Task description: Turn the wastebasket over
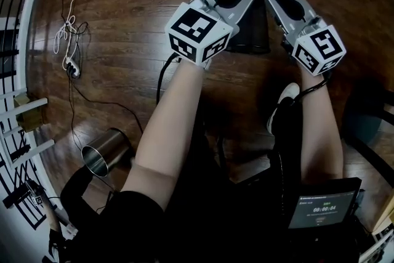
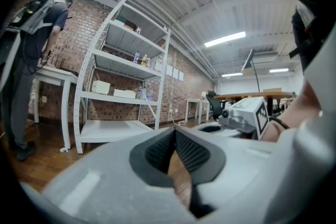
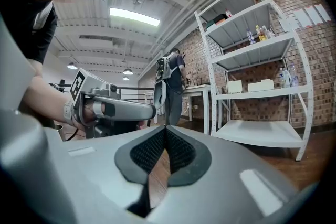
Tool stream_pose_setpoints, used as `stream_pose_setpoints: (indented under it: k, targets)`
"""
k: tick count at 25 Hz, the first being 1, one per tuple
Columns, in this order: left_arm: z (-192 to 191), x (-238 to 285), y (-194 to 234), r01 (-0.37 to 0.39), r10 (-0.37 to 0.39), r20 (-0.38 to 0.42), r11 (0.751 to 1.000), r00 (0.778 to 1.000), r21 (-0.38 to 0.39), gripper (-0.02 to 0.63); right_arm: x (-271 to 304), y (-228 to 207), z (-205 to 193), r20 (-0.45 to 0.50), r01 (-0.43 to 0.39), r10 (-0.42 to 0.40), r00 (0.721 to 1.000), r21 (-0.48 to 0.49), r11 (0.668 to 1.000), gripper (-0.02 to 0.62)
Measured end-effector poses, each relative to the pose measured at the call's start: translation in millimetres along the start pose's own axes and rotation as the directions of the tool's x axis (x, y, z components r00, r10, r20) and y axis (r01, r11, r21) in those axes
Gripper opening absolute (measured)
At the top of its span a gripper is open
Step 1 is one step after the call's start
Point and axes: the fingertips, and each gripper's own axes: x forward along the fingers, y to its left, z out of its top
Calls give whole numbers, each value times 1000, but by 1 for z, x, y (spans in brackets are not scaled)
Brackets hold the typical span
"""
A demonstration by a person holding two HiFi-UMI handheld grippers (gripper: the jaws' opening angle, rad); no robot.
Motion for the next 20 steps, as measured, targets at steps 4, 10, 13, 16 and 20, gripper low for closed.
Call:
stream_pose_setpoints:
  k: [4,10,13,16,20]
  targets:
    - [3,-2,13,-6,6,-7,1000,1000,18,2,11,-6,-3,-19,-4,3,1000,-17,1000,9]
    - [9,1,26,-26,26,7,1000,1000,11,2,22,-28,-19,6,53,-54,999,79,995,9]
    - [13,-1,29,-37,37,27,999,999,-4,2,24,-32,-42,19,107,-111,994,156,982,9]
    - [13,-7,31,-37,38,40,999,999,-17,2,24,-19,-86,-17,151,-151,988,186,971,9]
    - [8,-14,31,-31,30,22,1000,999,7,3,19,10,-161,-109,184,-161,981,254,950,10]
